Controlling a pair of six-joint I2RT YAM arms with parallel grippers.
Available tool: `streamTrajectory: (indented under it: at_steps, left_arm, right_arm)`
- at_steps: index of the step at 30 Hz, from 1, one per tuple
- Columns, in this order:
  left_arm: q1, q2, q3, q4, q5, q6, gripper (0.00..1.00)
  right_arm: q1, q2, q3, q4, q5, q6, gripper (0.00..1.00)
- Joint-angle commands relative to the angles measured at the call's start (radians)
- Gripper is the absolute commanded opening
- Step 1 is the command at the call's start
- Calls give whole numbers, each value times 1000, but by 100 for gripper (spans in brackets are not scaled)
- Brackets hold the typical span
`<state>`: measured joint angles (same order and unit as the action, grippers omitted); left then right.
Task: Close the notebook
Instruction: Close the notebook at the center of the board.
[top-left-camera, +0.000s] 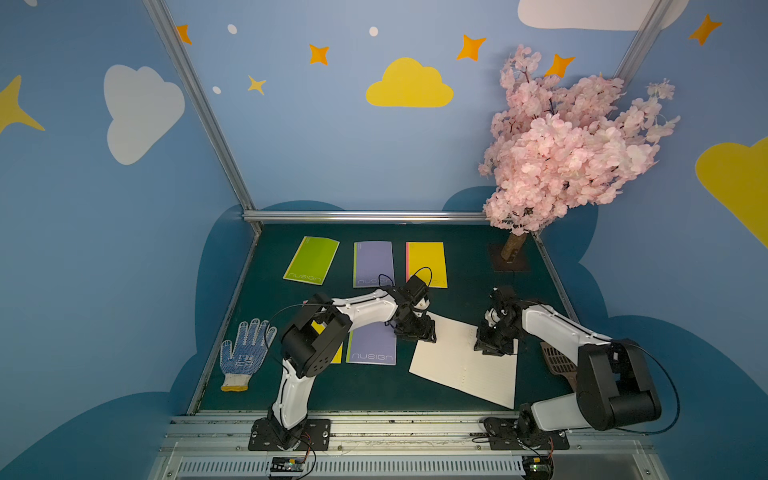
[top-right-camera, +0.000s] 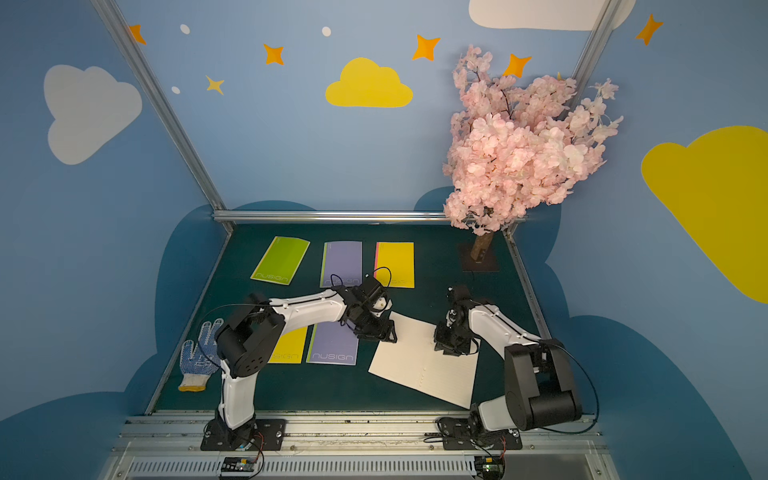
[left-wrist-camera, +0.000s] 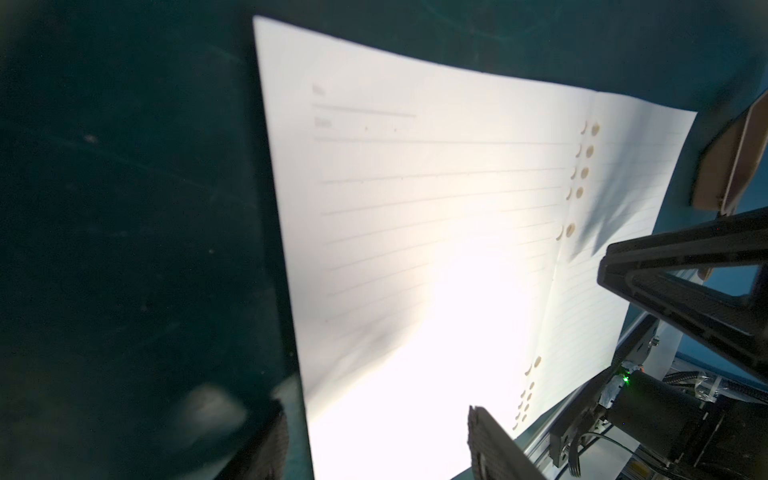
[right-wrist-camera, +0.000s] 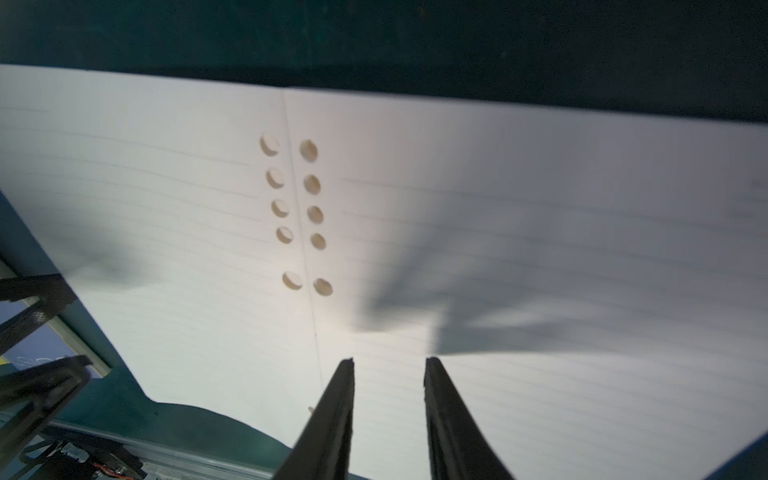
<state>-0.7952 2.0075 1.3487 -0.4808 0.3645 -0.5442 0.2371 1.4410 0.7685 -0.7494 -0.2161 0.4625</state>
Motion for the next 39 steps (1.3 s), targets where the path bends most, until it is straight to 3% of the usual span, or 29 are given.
streamTrajectory:
  at_steps: [1,12,39]
  left_arm:
    - [-9,32,23,-40,-13,18,70]
    - [-13,24,21,15,85,15,68]
    - [-13,-77,-56,157,156,-12,62]
  right_arm:
    - [-5,-7,-13,-30,16,-13,32]
    - [-4,35,-51,36,-45,-12,31]
    - [17,53,-55,74,-85,-19,30]
